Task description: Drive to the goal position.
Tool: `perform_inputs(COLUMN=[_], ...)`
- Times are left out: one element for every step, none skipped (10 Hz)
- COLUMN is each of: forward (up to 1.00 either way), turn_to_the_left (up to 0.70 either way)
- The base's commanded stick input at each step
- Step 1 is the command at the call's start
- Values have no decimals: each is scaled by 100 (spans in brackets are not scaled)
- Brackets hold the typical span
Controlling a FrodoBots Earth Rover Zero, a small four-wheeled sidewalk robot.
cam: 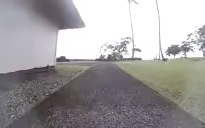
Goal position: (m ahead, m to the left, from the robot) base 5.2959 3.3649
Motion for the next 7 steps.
perform_inputs(forward=[70,70,70,70,70,70,70], turn_to_the_left=[0,0,0,0,0,0,0])
